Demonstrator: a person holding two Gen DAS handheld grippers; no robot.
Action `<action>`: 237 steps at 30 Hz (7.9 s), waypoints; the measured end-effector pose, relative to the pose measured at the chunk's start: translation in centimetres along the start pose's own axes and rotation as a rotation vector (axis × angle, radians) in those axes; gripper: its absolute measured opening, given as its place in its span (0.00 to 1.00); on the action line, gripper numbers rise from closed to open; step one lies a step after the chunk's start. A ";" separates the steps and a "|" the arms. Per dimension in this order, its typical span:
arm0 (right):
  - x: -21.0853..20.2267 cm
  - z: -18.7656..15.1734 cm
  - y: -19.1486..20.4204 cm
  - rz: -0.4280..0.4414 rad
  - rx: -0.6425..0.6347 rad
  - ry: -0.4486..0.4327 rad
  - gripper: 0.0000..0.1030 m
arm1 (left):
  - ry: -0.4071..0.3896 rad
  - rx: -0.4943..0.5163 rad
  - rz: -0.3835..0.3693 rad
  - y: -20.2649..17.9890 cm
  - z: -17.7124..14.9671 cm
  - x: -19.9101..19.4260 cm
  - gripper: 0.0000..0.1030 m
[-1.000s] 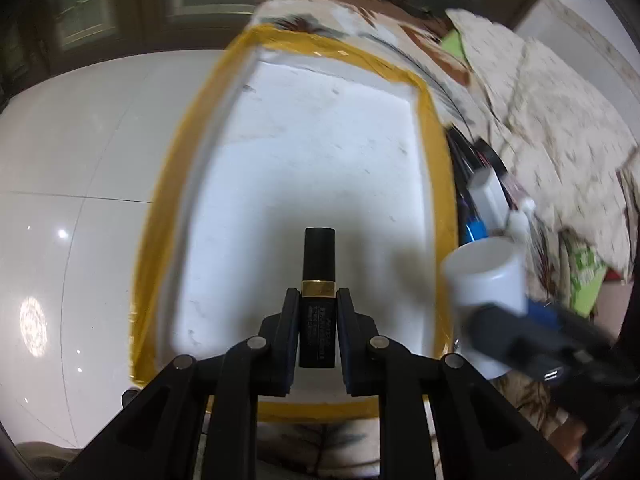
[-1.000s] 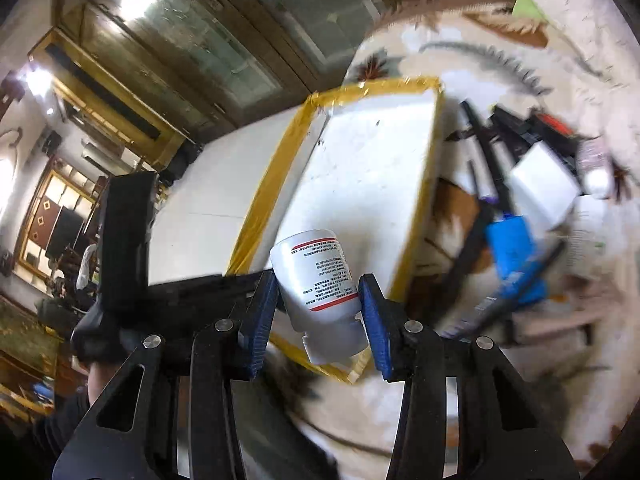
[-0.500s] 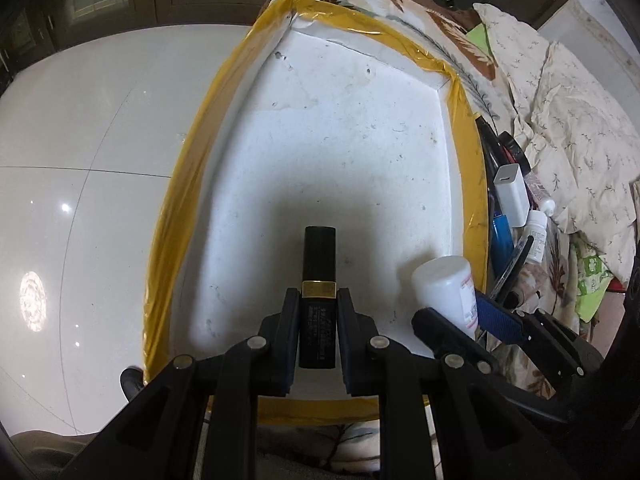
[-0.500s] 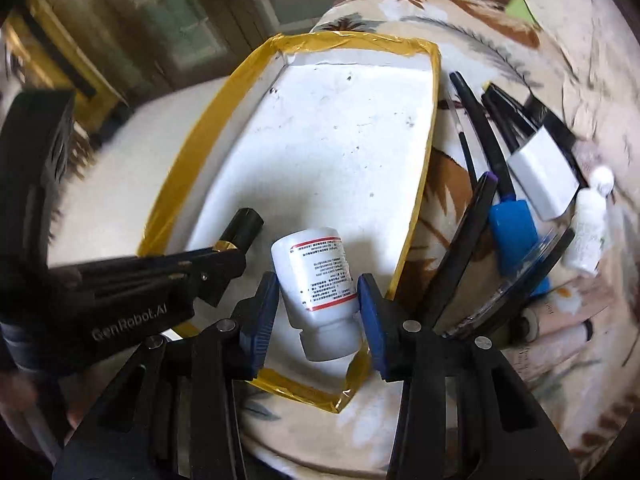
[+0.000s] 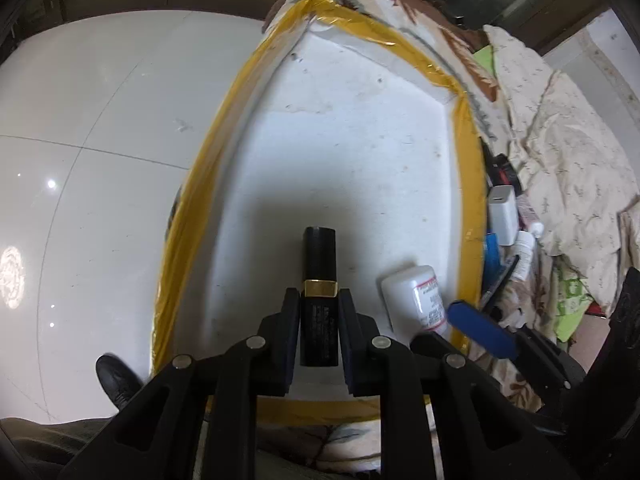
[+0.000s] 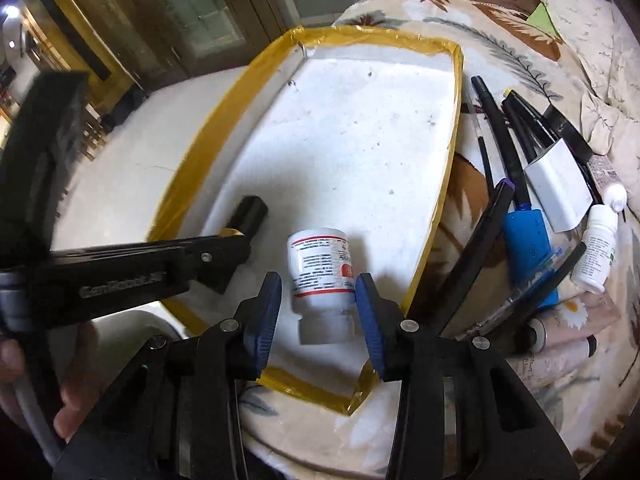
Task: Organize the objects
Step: 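Carry the lipstick and bottle over the tray and release both inside, then grasp the silver hand-cream tube with the right tool while the left grasps the pinkish tube, then carry both tubes over the tray and open both tools to drop them, then grasp the black marker with the right tool while the left grasps the clear pen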
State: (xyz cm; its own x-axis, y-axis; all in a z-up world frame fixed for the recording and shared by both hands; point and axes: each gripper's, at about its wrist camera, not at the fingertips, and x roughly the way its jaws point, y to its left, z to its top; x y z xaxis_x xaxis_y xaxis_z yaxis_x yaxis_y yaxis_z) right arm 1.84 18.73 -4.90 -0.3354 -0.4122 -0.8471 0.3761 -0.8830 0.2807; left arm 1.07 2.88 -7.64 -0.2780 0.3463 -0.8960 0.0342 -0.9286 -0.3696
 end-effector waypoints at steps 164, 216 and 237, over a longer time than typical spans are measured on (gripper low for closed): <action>1.5 8.6 -4.2 0.015 0.144 -0.093 0.24 | -0.198 -0.003 -0.080 -0.4 6.6 1.3 0.11; -2.3 -2.0 -12.6 0.075 0.356 -0.034 0.37 | -0.215 0.294 -0.022 -8.2 -1.1 -1.7 0.44; -4.6 -5.7 -16.3 0.012 0.412 -0.030 0.11 | -0.062 0.525 -0.040 -17.6 -3.2 3.3 0.43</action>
State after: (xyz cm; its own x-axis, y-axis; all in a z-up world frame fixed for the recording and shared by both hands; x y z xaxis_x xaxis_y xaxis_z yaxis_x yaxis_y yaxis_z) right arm 2.15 36.33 -8.10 -0.3601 -0.4236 -0.8312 0.0043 -0.8917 0.4526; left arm 2.65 20.83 -4.92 -0.3263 0.3891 -0.8614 -0.4583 -0.8622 -0.2159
